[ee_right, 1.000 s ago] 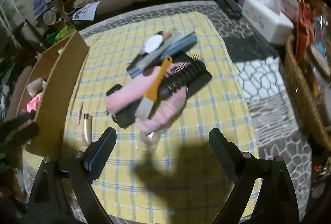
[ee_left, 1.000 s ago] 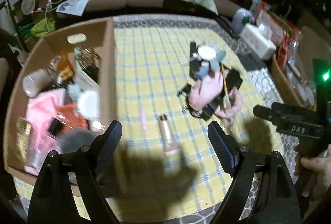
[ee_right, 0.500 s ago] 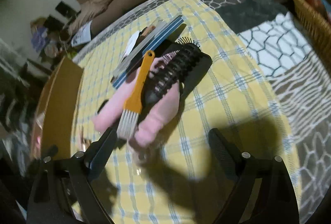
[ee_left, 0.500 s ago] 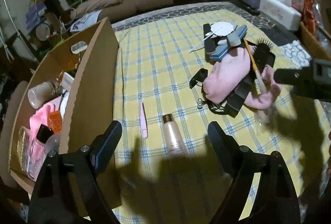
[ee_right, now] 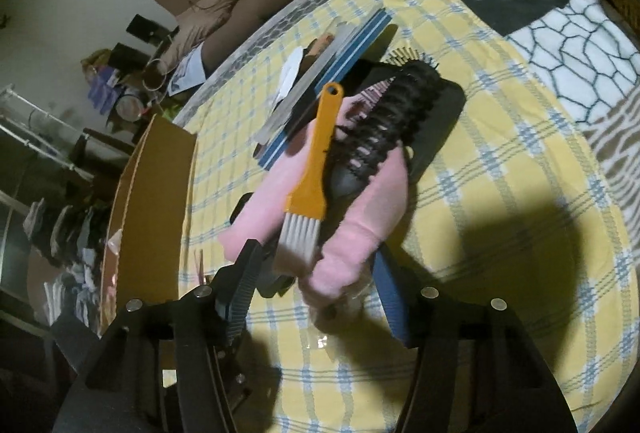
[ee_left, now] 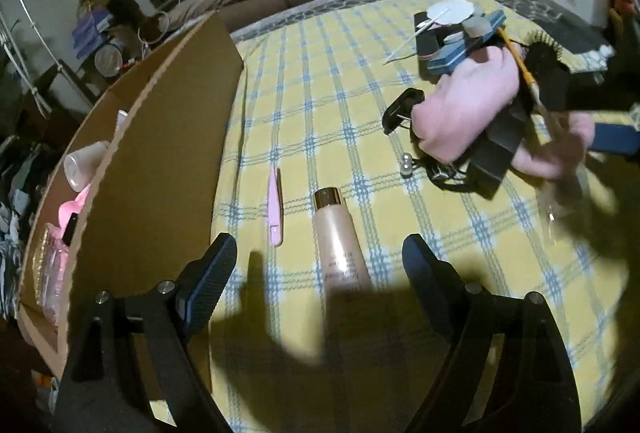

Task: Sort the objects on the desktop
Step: 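Carry the beige tube with the left gripper while the right gripper carries the pink towel into the box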

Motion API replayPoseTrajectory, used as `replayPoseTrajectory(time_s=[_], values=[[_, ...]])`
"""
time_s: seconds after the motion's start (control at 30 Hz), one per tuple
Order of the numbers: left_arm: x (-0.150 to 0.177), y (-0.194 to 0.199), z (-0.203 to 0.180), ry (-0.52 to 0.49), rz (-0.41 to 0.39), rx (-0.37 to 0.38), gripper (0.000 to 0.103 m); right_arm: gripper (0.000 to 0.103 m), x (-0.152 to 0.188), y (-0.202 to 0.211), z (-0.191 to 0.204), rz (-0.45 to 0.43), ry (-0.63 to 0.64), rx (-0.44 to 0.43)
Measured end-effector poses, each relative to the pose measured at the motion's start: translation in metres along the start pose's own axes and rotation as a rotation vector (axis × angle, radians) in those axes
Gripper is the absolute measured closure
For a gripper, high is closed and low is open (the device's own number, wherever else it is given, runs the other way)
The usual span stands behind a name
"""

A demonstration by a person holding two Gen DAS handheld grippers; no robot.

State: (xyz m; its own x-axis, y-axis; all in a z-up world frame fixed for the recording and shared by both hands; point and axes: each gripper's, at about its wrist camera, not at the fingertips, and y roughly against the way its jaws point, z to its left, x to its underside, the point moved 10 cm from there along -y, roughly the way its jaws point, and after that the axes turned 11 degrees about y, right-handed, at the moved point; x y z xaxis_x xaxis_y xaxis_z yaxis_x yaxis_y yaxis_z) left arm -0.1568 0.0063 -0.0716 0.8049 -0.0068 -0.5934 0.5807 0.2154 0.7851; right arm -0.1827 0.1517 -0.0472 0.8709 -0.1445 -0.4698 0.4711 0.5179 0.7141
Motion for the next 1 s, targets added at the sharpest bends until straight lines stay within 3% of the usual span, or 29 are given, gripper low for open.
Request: replayPoseTrajectory(time_s=[0.1,0.17,0.23,0.43,0.63,0.9,1.0], values=[[-0.003,-0.006,-0.001,0.045,0.027,0.05,0.031,0.057,0.002,-0.005,0.001,0.003,0.002,-0.017],[-0.002,-0.008,-0.004,0.115,0.071,0.155,0.069,0.067,0.002,-0.006,0.003,0.003,0.004,-0.037],[-0.002,-0.008,-0.009,0.146,0.098,0.23,0.085,0.082,0.001,-0.007,0.007,-0.003,0.004,-0.064],[-0.009,0.001,-0.007,0.229,0.151,0.399,0.085,0.089,-0.009,0.006,0.018,-0.067,-0.014,-0.156],[-0.046,0.049,0.015,0.3,0.106,0.55,0.085,0.09,-0.026,0.036,0.044,-0.142,0.025,-0.225],[-0.102,0.096,0.073,0.32,0.024,0.563,0.085,0.091,-0.05,0.095,0.111,-0.251,0.137,-0.309],[-0.116,0.103,0.096,0.328,0.01,0.547,0.085,0.091,-0.058,0.108,0.137,-0.253,0.173,-0.314]])
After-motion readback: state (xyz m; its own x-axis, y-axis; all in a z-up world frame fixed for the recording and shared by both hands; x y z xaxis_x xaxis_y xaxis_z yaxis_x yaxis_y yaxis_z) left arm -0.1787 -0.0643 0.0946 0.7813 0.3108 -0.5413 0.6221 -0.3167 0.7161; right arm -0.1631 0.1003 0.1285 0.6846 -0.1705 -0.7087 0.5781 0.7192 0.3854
